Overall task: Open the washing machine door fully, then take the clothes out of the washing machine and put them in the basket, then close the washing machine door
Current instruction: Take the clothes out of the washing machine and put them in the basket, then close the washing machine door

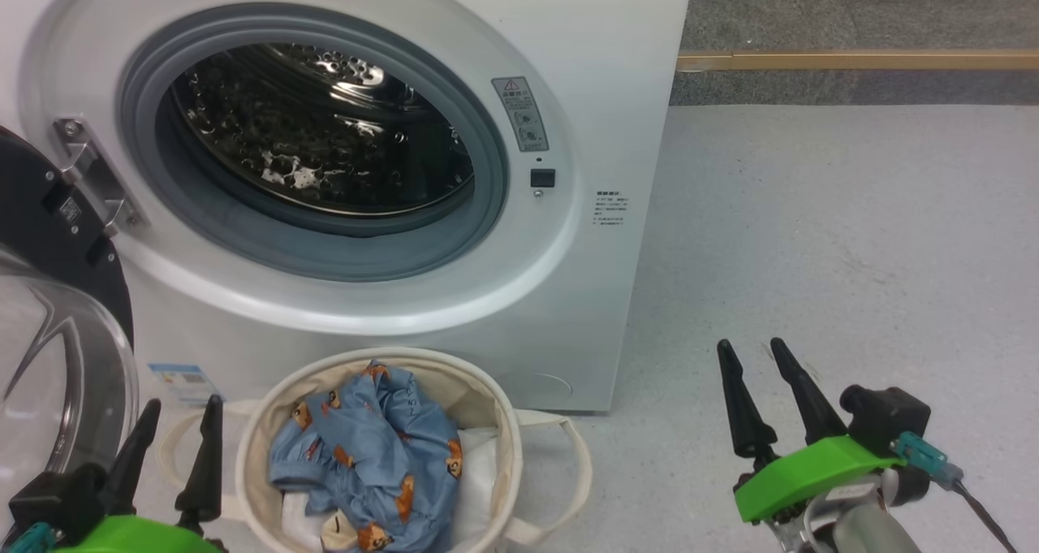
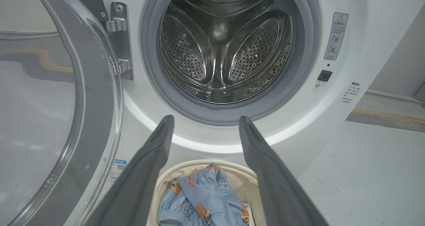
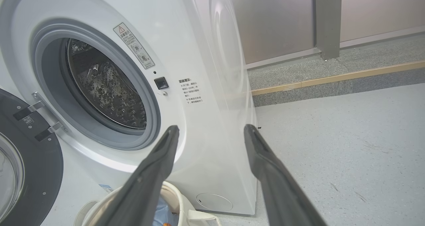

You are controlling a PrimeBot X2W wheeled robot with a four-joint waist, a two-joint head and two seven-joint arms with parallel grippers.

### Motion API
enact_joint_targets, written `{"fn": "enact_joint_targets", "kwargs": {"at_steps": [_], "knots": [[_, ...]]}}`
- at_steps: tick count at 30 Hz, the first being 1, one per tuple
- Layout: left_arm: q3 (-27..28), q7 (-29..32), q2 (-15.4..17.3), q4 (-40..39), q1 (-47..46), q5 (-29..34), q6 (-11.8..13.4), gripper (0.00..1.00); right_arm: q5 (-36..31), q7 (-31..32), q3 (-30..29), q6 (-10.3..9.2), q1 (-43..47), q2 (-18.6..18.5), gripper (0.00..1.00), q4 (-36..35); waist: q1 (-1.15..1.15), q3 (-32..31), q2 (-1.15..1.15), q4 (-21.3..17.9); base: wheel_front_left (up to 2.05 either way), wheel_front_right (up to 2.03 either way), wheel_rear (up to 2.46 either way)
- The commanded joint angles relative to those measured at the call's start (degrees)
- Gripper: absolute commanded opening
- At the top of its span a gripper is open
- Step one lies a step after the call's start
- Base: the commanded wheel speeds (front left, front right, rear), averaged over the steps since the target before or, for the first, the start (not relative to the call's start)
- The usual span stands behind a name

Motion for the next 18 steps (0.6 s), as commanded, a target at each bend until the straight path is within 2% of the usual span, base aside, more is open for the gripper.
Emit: {"fn": "enact_joint_targets", "kwargs": {"at_steps": [1,9,13,18], "knots": [[2.4,-0.6,2.2,-1.3,-3.4,0.3,-0.3,1.00,-0.5,-0.5,1.2,0.01,-2.1,0.2,1.00,-1.5,0.00,0.0,0.00,0.0,0.00,0.00,0.00],[2.6,-0.7,2.1,-0.6,-3.6,1.0,-0.2,1.00,-0.3,-0.5,1.2,0.01,-2.1,0.3,1.00,-1.4,0.00,0.1,0.00,0.0,-0.06,0.16,-0.10],[2.6,-0.7,2.0,-0.2,-3.9,1.1,-0.3,1.00,-0.3,-0.5,1.1,0.01,-2.1,0.3,1.00,-1.4,0.00,0.2,0.00,0.2,-0.60,0.94,-0.34],[2.8,-0.7,1.9,0.0,-4.1,1.3,-0.3,1.00,-0.3,-0.5,1.1,0.01,-2.1,0.3,1.00,-1.4,0.00,0.2,0.00,0.4,-1.30,1.46,-0.16]]}}
